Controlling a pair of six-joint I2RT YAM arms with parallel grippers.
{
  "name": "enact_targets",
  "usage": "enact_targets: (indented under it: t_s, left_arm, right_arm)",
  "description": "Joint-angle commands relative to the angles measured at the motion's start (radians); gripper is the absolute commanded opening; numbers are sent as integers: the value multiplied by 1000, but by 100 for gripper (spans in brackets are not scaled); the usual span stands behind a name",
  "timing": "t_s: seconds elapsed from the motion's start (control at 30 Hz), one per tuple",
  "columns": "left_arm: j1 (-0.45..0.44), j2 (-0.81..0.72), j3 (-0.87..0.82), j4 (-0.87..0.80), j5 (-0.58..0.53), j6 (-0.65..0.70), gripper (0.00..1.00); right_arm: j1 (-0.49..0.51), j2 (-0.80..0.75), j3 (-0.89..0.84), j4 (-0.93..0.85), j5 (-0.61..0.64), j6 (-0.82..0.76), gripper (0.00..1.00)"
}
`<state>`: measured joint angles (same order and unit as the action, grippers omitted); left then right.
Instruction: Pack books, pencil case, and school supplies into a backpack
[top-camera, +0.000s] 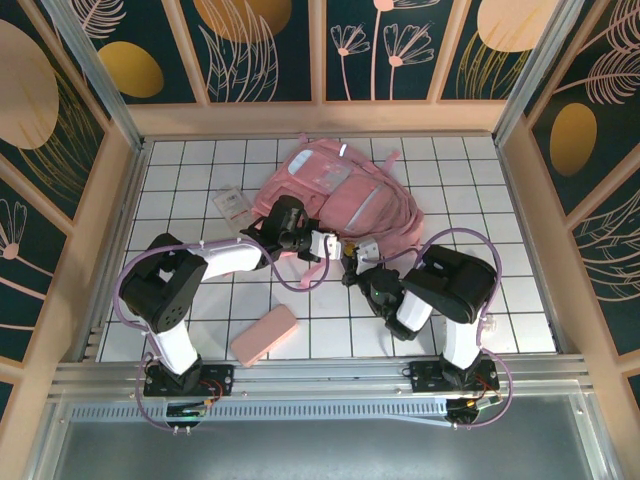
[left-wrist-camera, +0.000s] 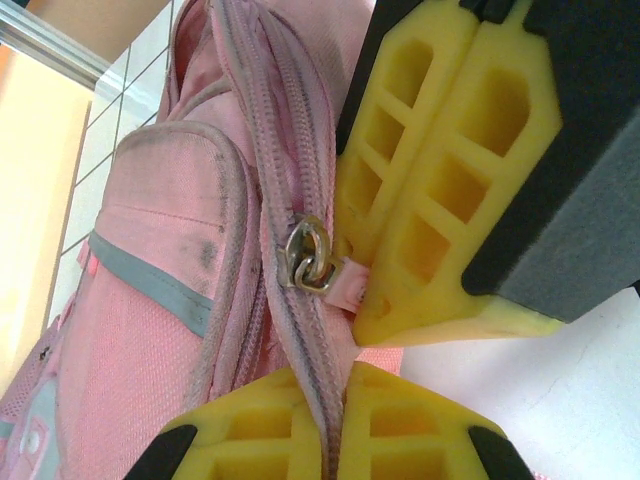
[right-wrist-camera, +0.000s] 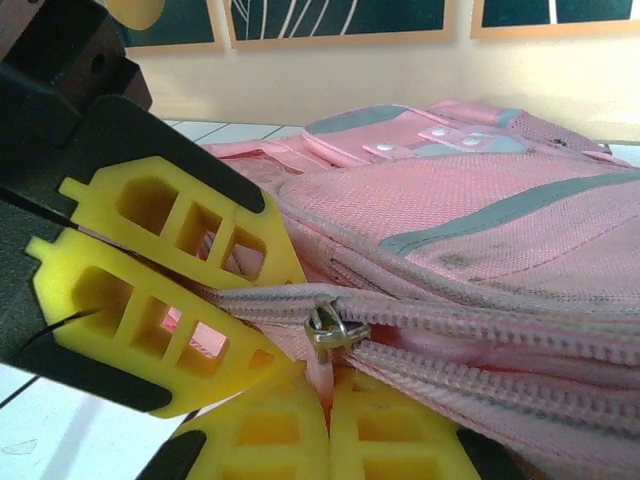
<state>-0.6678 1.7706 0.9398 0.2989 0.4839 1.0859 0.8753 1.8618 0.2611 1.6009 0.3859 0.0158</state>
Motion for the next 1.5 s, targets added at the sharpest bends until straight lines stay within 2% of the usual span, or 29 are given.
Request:
enact_targets:
  t_s: [0.0, 0.23, 0.37, 0.57, 0.7, 0.87, 0.93, 1.0, 1.03, 1.1, 1.17, 1.33, 1.37, 1.43, 1.47]
  left_arm:
    - [-17, -39, -32, -25, 111, -13, 0]
    - [-9, -18, -42, -23, 58, 21, 0]
    - [3, -5, -50, -24, 28, 62, 0]
    - [48, 2, -55, -15, -5, 127, 0]
    - [70, 7, -45, -32, -21, 204, 0]
    - [70, 13, -14, -86, 0, 258, 0]
    - [70, 14, -12, -84, 18, 261, 0]
    - [70, 15, -5, -80, 32, 243, 0]
    - [70, 16, 1, -94, 40, 239, 0]
    - [70, 11, 20, -124, 74, 219, 0]
    - [69, 1, 27, -146, 119, 161, 0]
    - [69, 15, 174, -340, 258, 5, 0]
    - [69, 21, 198, -381, 271, -12, 0]
    - [69, 20, 205, -411, 287, -25, 0]
    - [69, 13, 194, -402, 290, -27, 0]
  right_arm:
    - [-22, -42, -19, 97, 157, 46, 0]
    - [-55, -200, -179, 86, -31, 102, 0]
    - [-106, -324, -222, -35, -138, 147, 0]
    - [-199, -579, -233, -419, -264, 237, 0]
    - [-276, -721, -280, -567, -299, 313, 0]
    - [-288, -851, -231, -819, -364, 265, 0]
    - [-291, -871, -192, -902, -404, 233, 2]
    - [-293, -876, -150, -973, -463, 180, 21]
    - [-292, -870, -125, -1009, -504, 144, 28]
    - [-288, -833, -56, -1100, -552, 98, 38]
    - [-269, -782, 8, -1178, -532, 78, 43]
    - [-161, -723, 75, -1167, -388, 66, 45]
    - [-166, -711, 107, -1193, -359, 129, 45]
    - [-215, -674, 254, -1439, -332, 364, 44]
    - [-235, -647, 326, -1552, -315, 447, 36]
